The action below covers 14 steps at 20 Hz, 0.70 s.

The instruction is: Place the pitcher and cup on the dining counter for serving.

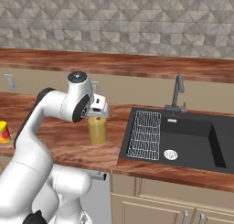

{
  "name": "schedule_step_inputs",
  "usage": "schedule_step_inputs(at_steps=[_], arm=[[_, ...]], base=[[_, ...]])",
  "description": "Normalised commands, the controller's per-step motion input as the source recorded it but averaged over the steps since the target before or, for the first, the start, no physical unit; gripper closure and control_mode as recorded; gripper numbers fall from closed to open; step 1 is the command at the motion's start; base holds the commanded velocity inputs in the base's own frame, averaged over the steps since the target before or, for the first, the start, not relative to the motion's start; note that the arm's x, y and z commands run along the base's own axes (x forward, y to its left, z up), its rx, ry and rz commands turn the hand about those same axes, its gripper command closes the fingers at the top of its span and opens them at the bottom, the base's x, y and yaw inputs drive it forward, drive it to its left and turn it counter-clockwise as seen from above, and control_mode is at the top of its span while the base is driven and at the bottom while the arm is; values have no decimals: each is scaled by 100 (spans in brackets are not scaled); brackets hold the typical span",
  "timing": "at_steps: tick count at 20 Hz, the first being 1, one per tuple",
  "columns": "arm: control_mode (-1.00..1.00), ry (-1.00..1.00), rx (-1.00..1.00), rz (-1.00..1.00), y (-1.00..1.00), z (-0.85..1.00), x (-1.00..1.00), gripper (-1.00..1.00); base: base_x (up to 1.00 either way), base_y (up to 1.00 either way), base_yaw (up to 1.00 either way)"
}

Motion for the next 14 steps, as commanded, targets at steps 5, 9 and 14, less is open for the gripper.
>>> schedule_step_inputs(at_steps=[5, 9, 14], arm=[[-100, -24, 0, 5, -4, -58, 1, -100], [-100, -8, -1, 0, 0, -26, 19, -100], [-100, 1, 0, 0, 0, -3, 23, -100]], base=[[0, 0, 0], [0, 0, 0], [0, 0, 0]])
